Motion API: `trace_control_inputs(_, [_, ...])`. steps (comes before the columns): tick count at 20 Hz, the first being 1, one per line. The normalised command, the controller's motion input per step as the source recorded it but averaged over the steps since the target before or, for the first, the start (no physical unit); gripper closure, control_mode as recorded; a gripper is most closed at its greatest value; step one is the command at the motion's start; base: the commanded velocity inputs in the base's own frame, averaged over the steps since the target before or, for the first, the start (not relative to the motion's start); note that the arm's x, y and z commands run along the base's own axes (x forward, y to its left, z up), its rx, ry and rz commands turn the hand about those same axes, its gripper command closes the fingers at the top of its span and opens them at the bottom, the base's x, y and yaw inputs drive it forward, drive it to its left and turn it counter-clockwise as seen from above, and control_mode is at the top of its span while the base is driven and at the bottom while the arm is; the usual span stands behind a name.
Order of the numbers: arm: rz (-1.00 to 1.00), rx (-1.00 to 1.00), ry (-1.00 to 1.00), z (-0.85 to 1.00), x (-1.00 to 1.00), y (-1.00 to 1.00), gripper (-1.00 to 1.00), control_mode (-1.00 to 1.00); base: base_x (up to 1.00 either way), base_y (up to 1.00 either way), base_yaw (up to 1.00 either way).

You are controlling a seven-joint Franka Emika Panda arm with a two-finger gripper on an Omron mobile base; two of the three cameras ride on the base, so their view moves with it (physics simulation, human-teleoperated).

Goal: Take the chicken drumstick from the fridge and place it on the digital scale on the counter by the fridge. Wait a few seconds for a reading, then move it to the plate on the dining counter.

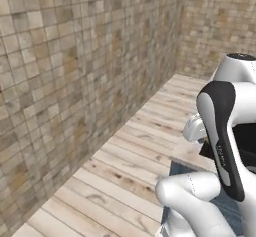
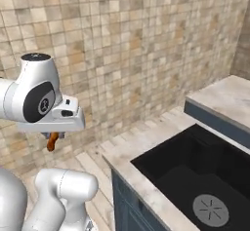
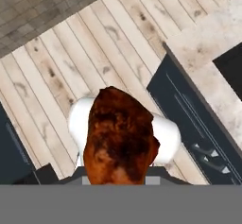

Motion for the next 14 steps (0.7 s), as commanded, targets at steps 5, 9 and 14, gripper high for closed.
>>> trace_control_inputs(5, [0.0,0.0,0.0,0.0,0.0,0.0,1.0,1.0,0.85,0.82,-0.62])
trace_control_inputs(9, [0.0,0.0,0.0,0.0,0.0,0.0,1.0,1.0,0.87,0.82,-0.63])
trace_control_inputs(14, [0.0,0.0,0.0,0.0,0.0,0.0,1.0,1.0,0.94,0.75,-0.67])
